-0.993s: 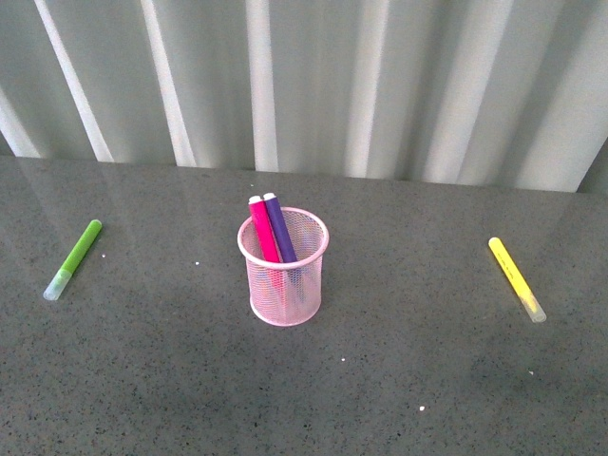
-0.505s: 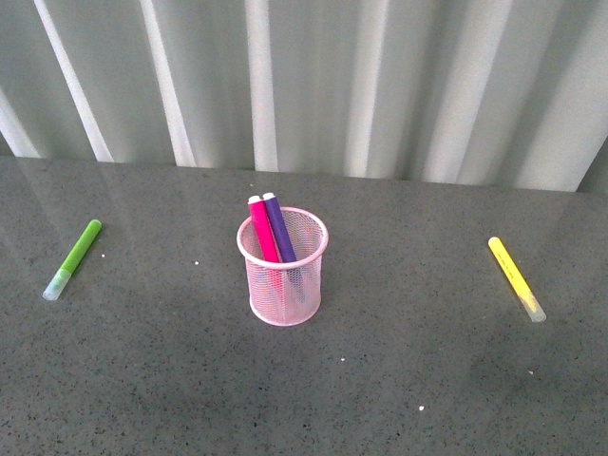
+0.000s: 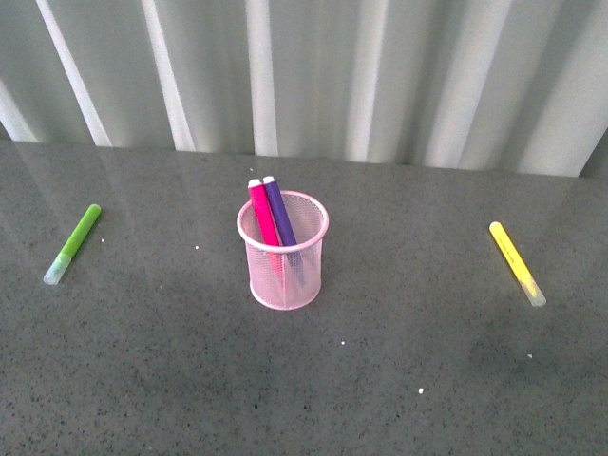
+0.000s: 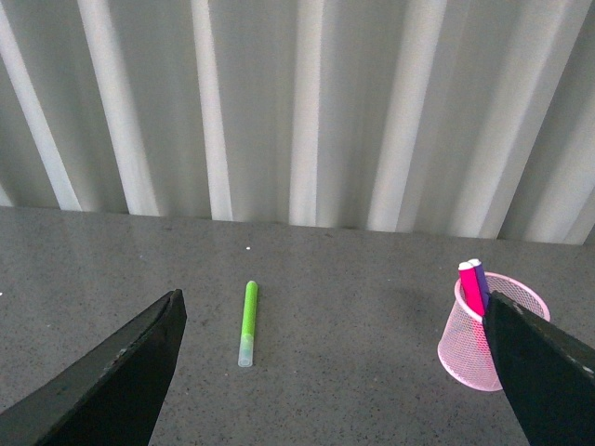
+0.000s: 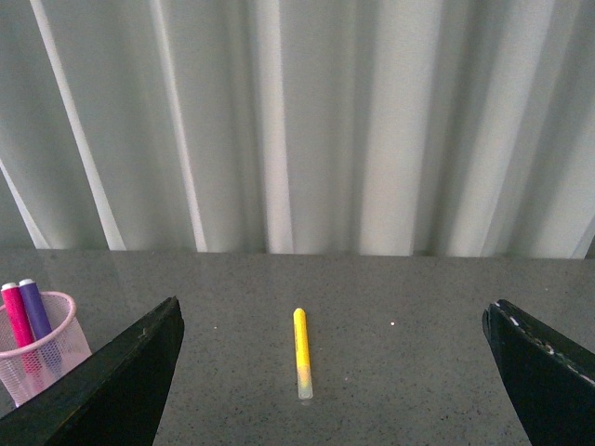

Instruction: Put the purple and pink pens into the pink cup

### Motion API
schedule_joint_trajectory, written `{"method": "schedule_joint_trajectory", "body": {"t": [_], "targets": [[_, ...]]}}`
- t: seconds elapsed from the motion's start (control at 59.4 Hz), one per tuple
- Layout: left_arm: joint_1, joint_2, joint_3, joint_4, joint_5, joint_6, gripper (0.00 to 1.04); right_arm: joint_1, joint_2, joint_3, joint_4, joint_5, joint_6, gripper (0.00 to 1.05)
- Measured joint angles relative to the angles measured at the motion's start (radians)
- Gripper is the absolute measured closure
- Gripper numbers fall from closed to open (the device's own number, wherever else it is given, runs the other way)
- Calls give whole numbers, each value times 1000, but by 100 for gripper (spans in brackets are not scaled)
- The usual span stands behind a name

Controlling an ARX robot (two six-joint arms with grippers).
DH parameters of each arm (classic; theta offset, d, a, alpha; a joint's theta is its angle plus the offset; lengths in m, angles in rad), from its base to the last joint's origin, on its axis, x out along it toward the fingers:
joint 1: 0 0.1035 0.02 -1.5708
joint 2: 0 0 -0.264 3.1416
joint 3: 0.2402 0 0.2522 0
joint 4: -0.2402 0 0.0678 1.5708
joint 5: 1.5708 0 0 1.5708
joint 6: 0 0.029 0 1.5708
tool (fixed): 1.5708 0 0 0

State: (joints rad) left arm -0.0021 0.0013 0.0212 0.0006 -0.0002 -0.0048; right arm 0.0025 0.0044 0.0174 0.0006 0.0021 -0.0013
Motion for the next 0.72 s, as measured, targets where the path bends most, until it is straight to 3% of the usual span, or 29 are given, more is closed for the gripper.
{"method": "schedule_joint_trajectory", "body": {"t": [0.724], "targets": [[0,0,0,0,0,0,7,0,0,0,0,0,0,7]]}}
